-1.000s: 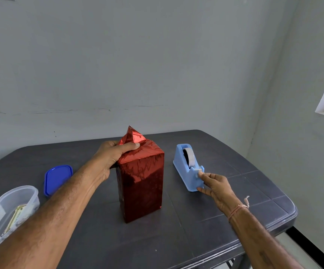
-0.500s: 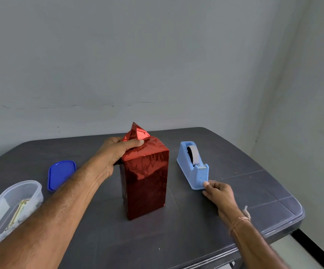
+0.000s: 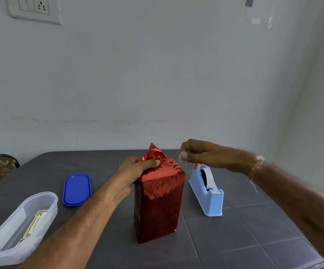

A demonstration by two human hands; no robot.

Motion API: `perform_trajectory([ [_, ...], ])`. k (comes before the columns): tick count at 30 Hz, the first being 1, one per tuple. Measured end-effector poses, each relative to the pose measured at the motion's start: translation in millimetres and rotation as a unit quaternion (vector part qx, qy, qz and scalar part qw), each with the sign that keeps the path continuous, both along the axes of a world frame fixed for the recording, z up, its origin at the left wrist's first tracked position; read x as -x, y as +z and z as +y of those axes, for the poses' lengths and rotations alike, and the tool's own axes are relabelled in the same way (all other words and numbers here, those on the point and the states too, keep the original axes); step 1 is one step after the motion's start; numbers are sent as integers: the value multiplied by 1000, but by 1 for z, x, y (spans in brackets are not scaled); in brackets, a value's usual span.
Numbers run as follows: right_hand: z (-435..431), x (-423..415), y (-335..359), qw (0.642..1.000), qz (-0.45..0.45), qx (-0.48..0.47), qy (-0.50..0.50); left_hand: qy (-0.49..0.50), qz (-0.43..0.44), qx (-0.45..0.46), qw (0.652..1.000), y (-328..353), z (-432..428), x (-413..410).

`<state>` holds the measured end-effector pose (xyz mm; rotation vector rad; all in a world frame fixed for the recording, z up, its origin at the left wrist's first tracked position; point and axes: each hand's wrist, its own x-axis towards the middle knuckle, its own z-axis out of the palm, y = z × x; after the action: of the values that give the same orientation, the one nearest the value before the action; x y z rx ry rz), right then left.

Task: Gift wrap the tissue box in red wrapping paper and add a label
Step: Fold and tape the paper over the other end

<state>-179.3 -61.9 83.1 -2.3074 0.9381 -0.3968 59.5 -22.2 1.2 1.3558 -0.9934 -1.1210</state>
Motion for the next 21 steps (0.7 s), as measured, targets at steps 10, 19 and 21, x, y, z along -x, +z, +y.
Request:
perform_trajectory([
  [10, -30, -38, -7, 1000, 1, 10, -25, 5, 17, 14, 1000, 1, 5, 1],
  [19, -56, -57, -31, 971, -162, -157, -81, 4, -1, 15, 1000, 0, 4, 0],
  [21, -60, -62, -33, 966, -182, -164, -77, 1, -4, 14, 1000, 1, 4, 0],
])
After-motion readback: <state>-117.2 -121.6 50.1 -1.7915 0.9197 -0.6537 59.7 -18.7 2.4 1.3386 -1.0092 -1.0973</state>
